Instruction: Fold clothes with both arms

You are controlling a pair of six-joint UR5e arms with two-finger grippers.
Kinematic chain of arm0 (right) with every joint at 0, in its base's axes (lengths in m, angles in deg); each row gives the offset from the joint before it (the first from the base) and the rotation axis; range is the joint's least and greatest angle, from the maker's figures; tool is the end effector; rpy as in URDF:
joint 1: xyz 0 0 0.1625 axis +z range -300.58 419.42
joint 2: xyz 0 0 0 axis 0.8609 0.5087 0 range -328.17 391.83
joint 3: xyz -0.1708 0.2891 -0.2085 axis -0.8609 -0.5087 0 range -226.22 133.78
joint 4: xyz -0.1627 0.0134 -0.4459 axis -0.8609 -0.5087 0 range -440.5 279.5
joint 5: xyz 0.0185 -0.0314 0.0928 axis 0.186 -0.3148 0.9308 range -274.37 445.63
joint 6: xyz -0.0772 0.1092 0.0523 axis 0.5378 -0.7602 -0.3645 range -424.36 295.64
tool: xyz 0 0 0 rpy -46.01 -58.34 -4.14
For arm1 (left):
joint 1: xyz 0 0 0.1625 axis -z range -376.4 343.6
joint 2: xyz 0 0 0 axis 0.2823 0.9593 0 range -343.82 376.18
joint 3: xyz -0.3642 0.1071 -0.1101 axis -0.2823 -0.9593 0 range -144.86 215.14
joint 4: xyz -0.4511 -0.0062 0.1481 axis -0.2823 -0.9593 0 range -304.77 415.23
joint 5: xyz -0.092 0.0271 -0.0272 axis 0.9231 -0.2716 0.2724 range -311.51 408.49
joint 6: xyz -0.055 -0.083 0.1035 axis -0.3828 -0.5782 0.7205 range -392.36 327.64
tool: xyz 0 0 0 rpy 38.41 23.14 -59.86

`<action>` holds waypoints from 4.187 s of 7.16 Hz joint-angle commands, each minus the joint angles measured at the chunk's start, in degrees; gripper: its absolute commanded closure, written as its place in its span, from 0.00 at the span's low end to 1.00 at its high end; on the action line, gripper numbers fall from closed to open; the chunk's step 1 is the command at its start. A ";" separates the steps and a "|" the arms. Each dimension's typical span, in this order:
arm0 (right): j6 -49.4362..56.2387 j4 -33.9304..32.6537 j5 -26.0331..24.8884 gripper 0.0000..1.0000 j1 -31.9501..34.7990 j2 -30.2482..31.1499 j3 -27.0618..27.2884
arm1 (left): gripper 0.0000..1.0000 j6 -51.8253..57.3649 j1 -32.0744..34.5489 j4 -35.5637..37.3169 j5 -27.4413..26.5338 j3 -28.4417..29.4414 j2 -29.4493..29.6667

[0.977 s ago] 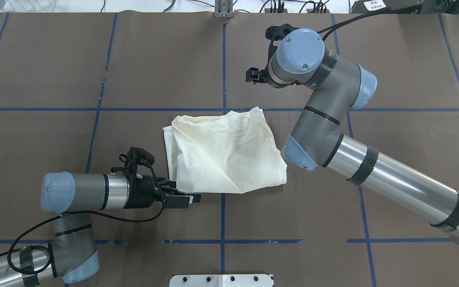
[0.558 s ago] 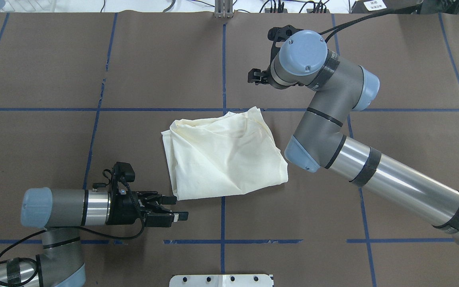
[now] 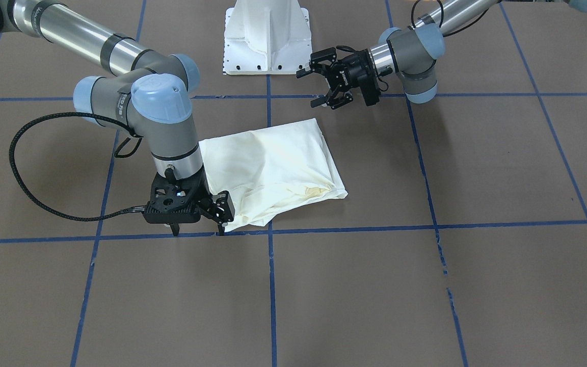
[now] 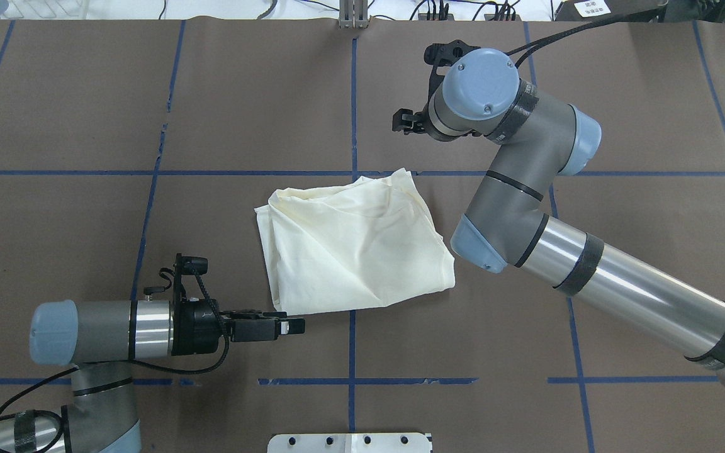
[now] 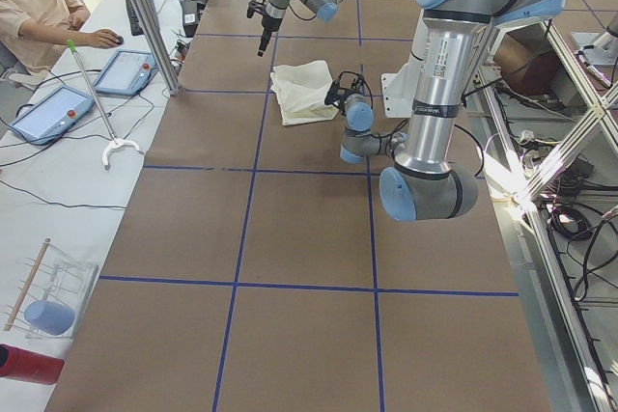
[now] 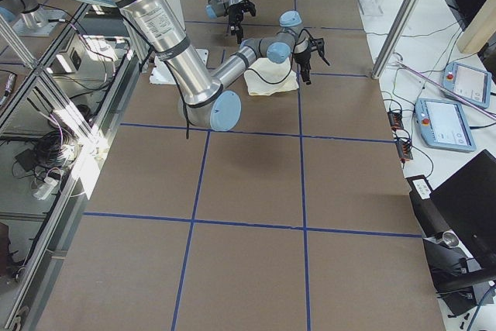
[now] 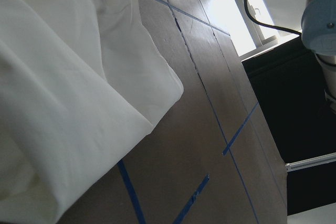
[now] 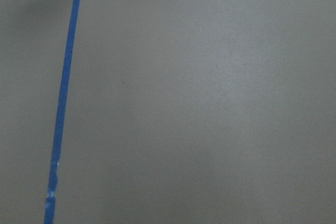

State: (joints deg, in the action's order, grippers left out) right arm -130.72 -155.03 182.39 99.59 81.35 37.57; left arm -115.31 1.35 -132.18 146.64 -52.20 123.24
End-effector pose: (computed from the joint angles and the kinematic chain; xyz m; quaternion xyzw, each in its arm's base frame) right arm -0.5412 -0.6091 0.2225 0.1764 -0.3847 0.1056 0.8999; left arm 0.5869 -0.3065 0.2816 0.1384 0.8154 0.0065 0.5621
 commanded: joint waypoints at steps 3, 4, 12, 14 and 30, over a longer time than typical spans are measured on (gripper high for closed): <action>-0.09 0.00 -0.08 0.00 0.00 0.14 0.14 | 0.00 -12.05 -0.26 6.50 -8.41 0.50 1.66; -0.09 0.00 -0.08 0.00 0.00 0.14 0.23 | 0.00 -12.05 -0.26 7.23 -8.68 0.68 1.58; -0.17 0.09 0.00 0.00 -0.09 1.19 0.93 | 0.00 -11.88 -1.49 7.32 -9.56 3.24 1.84; -0.70 0.00 0.35 0.00 -1.13 0.93 2.67 | 0.00 -11.27 0.87 11.59 -8.95 -2.45 1.14; -7.82 3.86 -10.81 0.73 -9.49 0.76 -2.05 | 0.00 2.45 19.34 33.60 16.37 -14.17 -2.64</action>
State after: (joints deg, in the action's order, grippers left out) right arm -138.02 -152.74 171.62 90.13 82.23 36.23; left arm -112.86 20.73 -98.58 163.08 -66.49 120.60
